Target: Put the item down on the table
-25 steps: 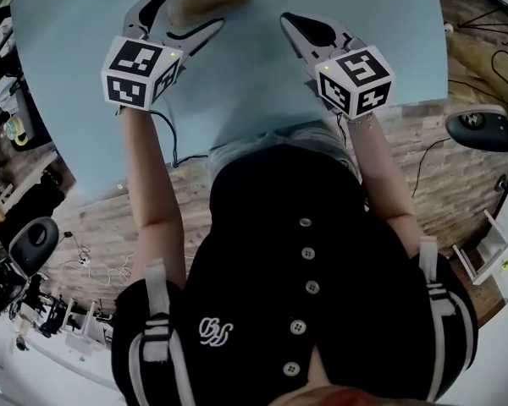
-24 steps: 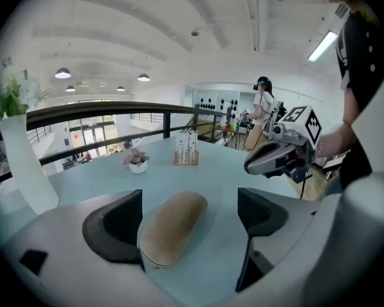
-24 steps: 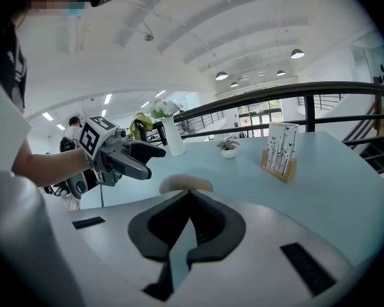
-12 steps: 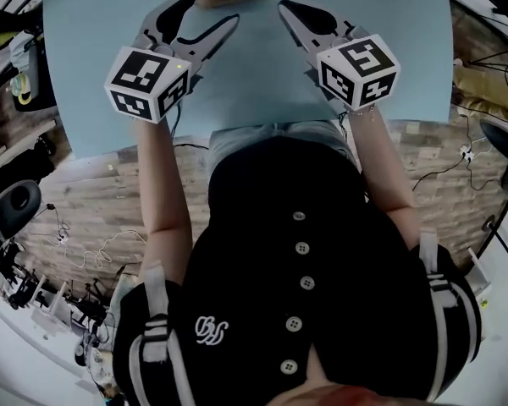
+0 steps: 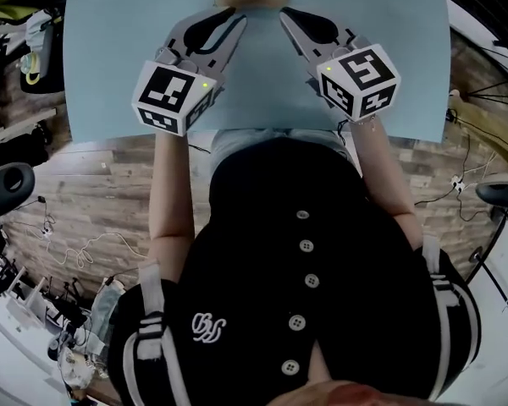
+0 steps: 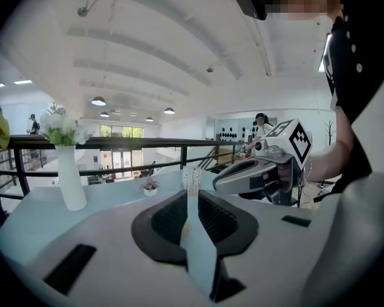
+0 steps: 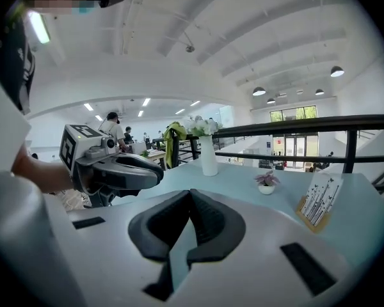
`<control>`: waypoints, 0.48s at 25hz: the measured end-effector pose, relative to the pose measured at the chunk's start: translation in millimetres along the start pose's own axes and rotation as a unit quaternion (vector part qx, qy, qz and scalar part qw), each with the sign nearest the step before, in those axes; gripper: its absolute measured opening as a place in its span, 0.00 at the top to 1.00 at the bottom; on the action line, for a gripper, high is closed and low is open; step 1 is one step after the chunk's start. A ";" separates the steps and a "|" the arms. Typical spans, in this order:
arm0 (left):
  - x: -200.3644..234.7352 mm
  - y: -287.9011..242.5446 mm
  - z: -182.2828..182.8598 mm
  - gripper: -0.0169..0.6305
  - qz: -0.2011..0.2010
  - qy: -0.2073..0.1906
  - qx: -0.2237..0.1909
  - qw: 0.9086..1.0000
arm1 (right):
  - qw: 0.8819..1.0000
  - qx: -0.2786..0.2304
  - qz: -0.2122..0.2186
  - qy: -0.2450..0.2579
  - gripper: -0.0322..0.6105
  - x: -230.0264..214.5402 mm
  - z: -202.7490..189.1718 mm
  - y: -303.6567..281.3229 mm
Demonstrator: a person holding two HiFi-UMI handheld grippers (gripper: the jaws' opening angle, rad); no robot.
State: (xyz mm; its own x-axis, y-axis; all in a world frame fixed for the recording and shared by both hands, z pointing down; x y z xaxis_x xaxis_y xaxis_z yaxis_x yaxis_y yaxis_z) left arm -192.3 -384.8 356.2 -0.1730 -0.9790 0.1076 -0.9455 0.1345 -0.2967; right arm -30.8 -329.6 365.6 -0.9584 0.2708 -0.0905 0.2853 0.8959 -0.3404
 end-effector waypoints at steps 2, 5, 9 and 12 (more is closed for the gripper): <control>-6.6 0.8 1.6 0.93 0.009 -0.001 -0.004 1.000 | 1.000 -0.003 0.003 0.005 0.94 2.6 2.2 3.2; -14.5 1.0 3.5 0.96 0.017 -0.007 0.002 1.000 | 1.000 -0.008 0.006 0.011 0.94 6.9 6.7 5.5; -17.7 6.6 0.5 0.96 0.049 0.013 0.003 0.999 | 1.000 -0.015 0.012 0.020 0.93 14.7 10.5 6.1; -17.8 10.1 -5.9 0.96 0.086 0.042 0.012 0.995 | 0.999 -0.021 0.022 0.013 0.94 19.3 8.5 6.0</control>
State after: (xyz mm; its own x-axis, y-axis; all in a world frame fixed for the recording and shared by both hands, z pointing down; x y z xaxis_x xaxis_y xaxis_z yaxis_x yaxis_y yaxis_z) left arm -200.5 -365.2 356.8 -0.3556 -0.9253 0.1319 -0.8929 0.2946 -0.3403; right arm -47.7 -322.0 353.9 -0.9445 0.3185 -0.0804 0.3278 0.8968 -0.2972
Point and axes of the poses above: the fingertips, and each gripper's own axes: y backward along the fingers, x to its left, z out of its top, the point moved 8 cm from there along y, backward along the fingers, and after that the axes turned 10 degrees about -z, right-handed, at the moved point
